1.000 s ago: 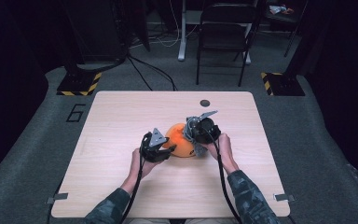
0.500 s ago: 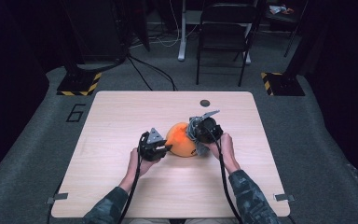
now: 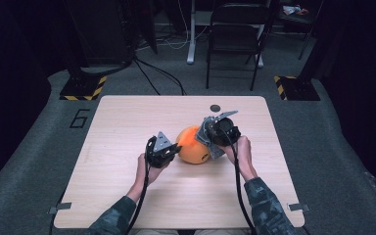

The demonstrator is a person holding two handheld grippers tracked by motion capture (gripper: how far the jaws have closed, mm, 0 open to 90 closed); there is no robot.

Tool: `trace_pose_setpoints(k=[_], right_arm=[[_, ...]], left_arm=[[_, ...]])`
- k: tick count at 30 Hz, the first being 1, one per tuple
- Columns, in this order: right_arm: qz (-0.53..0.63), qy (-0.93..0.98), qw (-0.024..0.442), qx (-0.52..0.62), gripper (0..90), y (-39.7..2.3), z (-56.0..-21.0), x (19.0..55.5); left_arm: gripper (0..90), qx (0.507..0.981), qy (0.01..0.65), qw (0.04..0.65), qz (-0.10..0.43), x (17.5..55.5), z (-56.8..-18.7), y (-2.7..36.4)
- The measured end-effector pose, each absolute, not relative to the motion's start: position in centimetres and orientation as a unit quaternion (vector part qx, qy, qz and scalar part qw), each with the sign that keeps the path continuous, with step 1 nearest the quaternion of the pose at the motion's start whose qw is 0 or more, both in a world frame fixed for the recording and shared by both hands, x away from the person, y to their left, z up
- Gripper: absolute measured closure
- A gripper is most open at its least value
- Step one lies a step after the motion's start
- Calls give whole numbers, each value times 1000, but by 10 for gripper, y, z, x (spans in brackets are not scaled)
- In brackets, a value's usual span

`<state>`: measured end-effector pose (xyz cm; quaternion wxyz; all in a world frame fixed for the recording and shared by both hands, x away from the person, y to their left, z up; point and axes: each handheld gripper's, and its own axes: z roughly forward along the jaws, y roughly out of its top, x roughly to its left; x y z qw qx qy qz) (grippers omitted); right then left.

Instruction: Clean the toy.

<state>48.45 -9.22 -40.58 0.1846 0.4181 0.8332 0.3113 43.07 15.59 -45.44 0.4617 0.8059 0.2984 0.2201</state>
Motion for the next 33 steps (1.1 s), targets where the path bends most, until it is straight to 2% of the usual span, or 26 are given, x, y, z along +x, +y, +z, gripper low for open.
trace_pose_setpoints(k=[10, 16, 26, 29, 33], right_arm=[[336, 830, 205, 396, 756, -89, -379, 467], [339, 842, 210, 364, 755, -72, -371, 455], [308, 866, 191, 344, 754, -39, -388, 449], [310, 865, 184, 350, 755, -43, -388, 453], [309, 856, 198, 363, 755, -57, -389, 463]], left_arm=[[835, 805, 285, 469, 226, 429, -450, 146], [835, 806, 281, 470, 225, 427, -449, 142], [835, 808, 280, 469, 221, 427, -452, 139], [836, 809, 278, 469, 220, 427, -452, 140], [837, 810, 277, 469, 217, 426, -453, 139]])
